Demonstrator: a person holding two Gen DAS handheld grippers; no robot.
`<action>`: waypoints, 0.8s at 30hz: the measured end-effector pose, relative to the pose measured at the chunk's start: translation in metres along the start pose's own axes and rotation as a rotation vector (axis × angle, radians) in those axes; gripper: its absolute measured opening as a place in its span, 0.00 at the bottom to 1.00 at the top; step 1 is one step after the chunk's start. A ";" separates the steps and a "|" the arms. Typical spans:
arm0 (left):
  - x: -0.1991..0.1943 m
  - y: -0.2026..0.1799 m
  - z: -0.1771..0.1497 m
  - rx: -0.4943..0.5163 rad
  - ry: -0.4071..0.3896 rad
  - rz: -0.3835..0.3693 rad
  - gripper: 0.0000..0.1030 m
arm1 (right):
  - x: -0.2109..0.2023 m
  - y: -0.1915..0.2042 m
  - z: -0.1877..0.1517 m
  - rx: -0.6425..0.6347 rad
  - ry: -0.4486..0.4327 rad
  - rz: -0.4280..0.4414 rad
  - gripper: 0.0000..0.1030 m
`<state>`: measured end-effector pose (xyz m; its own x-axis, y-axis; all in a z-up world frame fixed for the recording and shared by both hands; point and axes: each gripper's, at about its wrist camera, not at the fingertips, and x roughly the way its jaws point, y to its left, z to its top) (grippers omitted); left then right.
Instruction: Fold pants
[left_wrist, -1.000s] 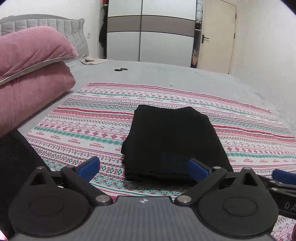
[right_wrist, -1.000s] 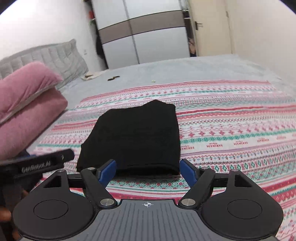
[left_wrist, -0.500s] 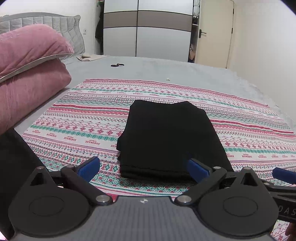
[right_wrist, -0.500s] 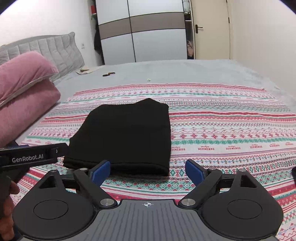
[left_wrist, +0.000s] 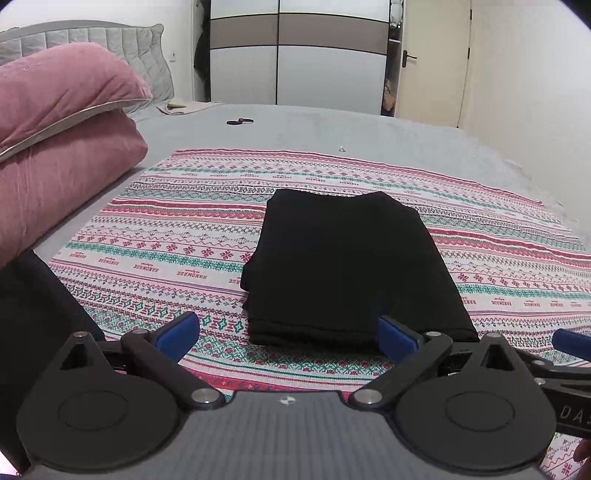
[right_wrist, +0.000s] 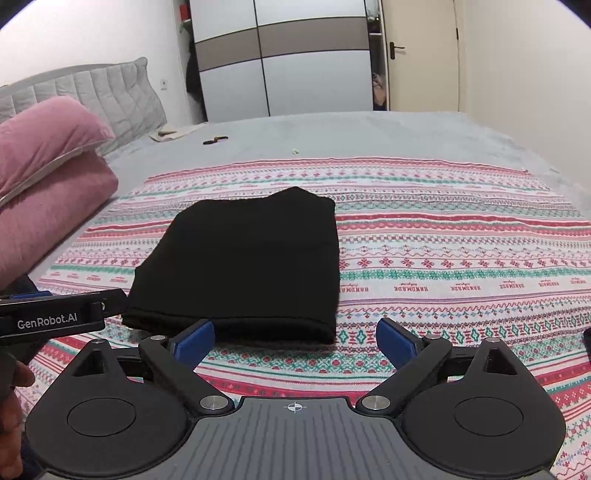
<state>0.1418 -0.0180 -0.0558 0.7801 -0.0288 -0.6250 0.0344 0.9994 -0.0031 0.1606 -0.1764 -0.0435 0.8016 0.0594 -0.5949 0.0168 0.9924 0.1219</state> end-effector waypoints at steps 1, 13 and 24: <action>0.000 0.000 0.000 0.003 0.004 -0.004 1.00 | 0.000 0.000 0.000 -0.002 0.002 0.000 0.94; 0.002 -0.002 0.000 0.016 0.019 0.026 1.00 | 0.002 -0.001 -0.001 0.000 0.011 -0.001 0.94; 0.000 -0.003 0.000 0.028 0.010 0.023 1.00 | 0.004 0.001 -0.001 -0.006 0.015 -0.005 0.95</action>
<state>0.1413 -0.0211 -0.0560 0.7748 -0.0052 -0.6322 0.0341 0.9989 0.0335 0.1628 -0.1754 -0.0463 0.7925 0.0561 -0.6074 0.0173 0.9933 0.1143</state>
